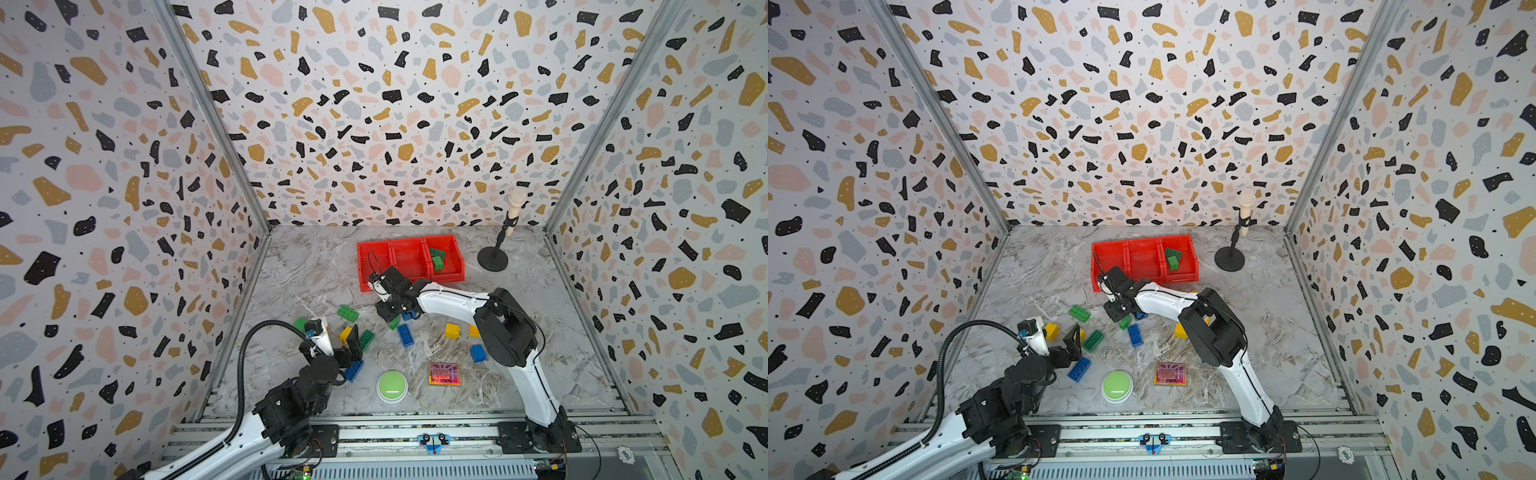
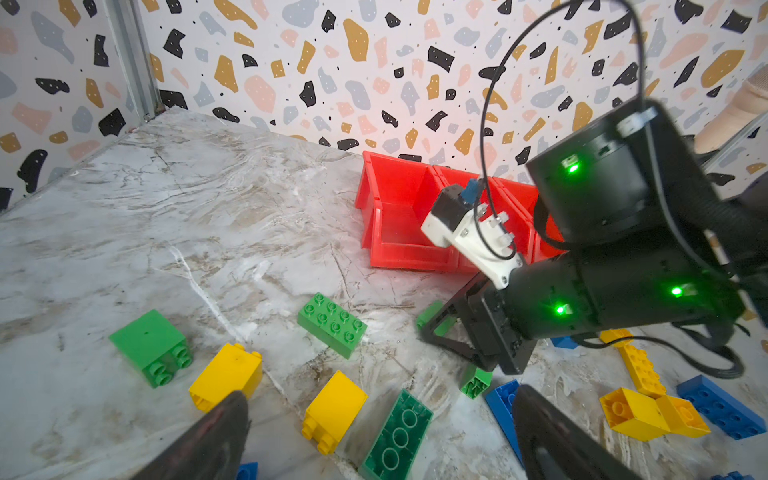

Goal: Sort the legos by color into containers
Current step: 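Carry the green brick to the bin and release it, then reach the right gripper back to a thin green brick and grasp it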

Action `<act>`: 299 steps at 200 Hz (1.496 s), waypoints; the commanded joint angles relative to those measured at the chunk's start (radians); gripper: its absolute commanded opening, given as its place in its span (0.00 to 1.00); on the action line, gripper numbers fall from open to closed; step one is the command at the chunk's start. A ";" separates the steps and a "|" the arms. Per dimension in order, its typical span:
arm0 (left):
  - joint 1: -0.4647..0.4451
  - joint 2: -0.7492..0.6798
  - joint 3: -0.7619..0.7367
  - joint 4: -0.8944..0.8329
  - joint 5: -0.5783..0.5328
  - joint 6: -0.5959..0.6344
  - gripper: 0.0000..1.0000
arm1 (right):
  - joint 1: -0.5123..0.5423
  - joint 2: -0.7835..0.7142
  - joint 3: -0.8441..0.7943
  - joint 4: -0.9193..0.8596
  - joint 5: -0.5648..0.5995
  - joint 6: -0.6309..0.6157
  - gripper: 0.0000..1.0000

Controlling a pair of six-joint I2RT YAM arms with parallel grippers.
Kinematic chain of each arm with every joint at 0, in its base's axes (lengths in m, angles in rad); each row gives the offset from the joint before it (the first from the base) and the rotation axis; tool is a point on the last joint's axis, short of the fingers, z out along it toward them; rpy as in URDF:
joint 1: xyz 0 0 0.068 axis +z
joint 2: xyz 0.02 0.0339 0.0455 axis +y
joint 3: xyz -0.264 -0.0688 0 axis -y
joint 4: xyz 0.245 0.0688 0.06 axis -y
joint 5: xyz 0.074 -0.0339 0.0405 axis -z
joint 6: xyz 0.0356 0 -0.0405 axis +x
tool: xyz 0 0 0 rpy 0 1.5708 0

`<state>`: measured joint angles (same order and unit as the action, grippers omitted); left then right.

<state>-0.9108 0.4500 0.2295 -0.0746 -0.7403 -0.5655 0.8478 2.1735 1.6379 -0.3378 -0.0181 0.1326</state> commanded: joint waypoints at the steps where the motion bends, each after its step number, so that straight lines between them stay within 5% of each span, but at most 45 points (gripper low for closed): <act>1: -0.003 0.107 0.066 0.135 0.022 0.078 1.00 | -0.070 -0.190 -0.024 0.022 0.030 0.014 0.42; 64: -0.003 0.637 0.349 0.384 0.243 0.200 1.00 | -0.349 -0.255 -0.070 0.102 0.018 0.048 0.42; 119: -0.003 0.754 0.445 0.392 0.275 0.215 1.00 | -0.462 -0.116 0.059 0.113 -0.029 0.062 0.42; 146: -0.002 0.741 0.432 0.362 0.249 0.201 1.00 | -0.481 -0.063 0.108 0.113 -0.041 0.063 0.48; 169: -0.003 0.710 0.406 0.345 0.230 0.183 1.00 | -0.485 -0.041 0.140 0.095 -0.035 0.057 0.75; 185: -0.002 0.677 0.387 0.333 0.215 0.173 1.00 | -0.483 -0.070 0.122 0.101 -0.033 0.053 0.83; 235: -0.003 0.498 0.277 0.255 0.179 0.113 1.00 | -0.404 -0.271 -0.051 0.085 -0.021 0.049 0.84; 299: -0.004 0.129 0.066 0.080 0.155 -0.020 1.00 | -0.103 -0.411 -0.315 0.035 -0.037 0.101 0.83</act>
<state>-0.9112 0.6891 0.3347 0.0891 -0.5491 -0.5201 0.6495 1.7809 1.3811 -0.2405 -0.0643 0.1898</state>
